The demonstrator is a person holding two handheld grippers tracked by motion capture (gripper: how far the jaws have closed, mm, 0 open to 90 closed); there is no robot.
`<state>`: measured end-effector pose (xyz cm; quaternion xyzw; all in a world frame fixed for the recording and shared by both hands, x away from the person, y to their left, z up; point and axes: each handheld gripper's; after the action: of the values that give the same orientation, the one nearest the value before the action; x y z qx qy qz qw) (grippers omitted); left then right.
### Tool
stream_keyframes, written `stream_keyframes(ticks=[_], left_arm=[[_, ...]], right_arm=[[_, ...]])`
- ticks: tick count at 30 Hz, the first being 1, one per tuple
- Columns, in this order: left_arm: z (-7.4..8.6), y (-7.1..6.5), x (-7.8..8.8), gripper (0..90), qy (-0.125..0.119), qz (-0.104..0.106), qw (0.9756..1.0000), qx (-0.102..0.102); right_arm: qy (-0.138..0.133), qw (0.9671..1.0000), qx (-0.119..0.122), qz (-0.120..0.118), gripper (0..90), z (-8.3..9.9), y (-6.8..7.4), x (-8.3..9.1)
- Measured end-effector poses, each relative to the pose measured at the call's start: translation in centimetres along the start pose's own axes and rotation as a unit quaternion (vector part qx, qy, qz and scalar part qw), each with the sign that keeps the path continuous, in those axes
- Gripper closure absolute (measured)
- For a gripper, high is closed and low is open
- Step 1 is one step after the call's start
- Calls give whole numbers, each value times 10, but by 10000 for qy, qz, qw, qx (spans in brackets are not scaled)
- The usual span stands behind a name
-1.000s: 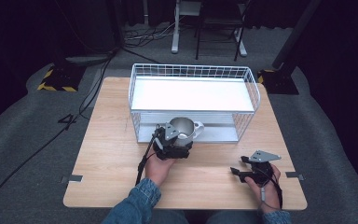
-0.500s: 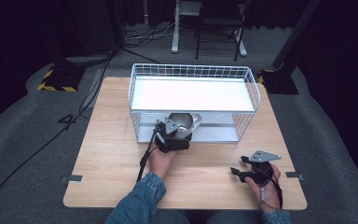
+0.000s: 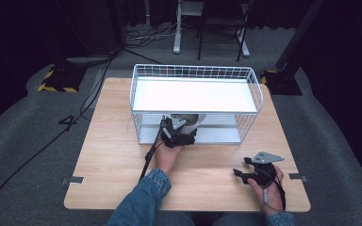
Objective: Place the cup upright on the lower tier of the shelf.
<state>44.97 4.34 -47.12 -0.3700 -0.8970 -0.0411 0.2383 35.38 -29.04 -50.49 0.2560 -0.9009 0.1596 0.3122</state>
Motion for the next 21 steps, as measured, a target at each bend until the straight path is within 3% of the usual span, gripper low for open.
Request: stream_keyframes(ticks=[1,2,8,9,10,12,14,15,17,21], left_arm=[[0,0,-2,90,-4,-49,10000,41],[1,-1,-3,91,14,-252,9996,153],[0,0,-12,90,40,-228,9994,254],[-2,10,-14,90,242,19,9990,-364],[-2,10,-14,90,242,19,9990,-364],[1,11,-18,90,282,-20,9994,-207],[3,14,-20,90,416,9,9990,-179],[5,11,-22,89,308,88,9994,89],[5,10,-22,89,303,-9,9995,121],[6,11,-22,89,278,41,9996,93]], right_arm=[[-1,10000,-2,0,291,0,0,0],[-1,10000,-2,0,291,0,0,0],[0,10000,-2,2,291,0,0,0],[1,10000,-1,1,291,0,0,0],[1,10000,-1,1,291,0,0,0],[0,10000,0,1,291,0,0,0],[0,10000,-1,2,291,0,0,0],[-1,10000,0,3,291,0,0,0],[0,10000,0,5,290,0,0,0],[4,10000,2,10,290,0,0,0]])
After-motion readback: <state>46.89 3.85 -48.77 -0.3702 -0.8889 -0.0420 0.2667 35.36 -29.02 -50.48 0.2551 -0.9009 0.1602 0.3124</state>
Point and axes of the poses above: each handheld gripper's, and its own axes: x roughly backward along the jaws, z roughly out of its underside, y roughly to its left, and after that the axes turned 11 degrees about z, right-handed
